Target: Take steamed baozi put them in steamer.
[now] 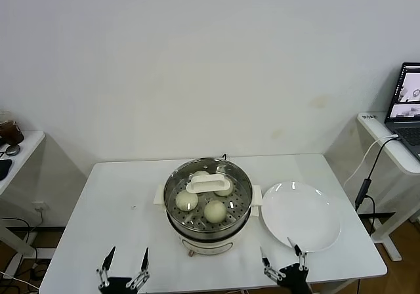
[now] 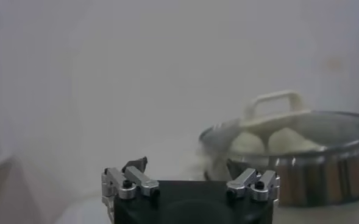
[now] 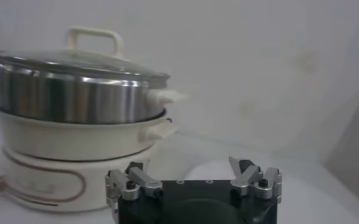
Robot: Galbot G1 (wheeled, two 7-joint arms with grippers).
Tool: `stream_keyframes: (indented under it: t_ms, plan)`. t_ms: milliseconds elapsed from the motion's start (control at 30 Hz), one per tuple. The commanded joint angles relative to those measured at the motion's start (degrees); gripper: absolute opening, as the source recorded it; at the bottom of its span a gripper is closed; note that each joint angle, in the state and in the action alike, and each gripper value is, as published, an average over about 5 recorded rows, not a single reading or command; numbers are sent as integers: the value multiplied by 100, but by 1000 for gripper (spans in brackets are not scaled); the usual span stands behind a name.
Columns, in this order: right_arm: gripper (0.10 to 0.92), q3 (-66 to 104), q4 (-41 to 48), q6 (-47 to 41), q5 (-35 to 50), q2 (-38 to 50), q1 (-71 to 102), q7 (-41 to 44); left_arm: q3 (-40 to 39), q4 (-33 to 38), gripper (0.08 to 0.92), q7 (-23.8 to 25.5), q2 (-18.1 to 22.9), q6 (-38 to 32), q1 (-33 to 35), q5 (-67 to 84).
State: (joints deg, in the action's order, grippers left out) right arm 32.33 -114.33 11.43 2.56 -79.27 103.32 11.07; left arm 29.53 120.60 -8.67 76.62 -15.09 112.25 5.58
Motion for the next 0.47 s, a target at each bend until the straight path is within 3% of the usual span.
stream_keyframes:
  t_ms: [33, 467]
  plan:
    - [823, -317, -123, -17, 130, 159, 231, -110, 368, -500, 823, 165, 207, -588, 498, 665]
    - [823, -189, -240, -189, 230, 200, 325, -104, 447, -511, 823, 524, 153, -362, 472, 471]
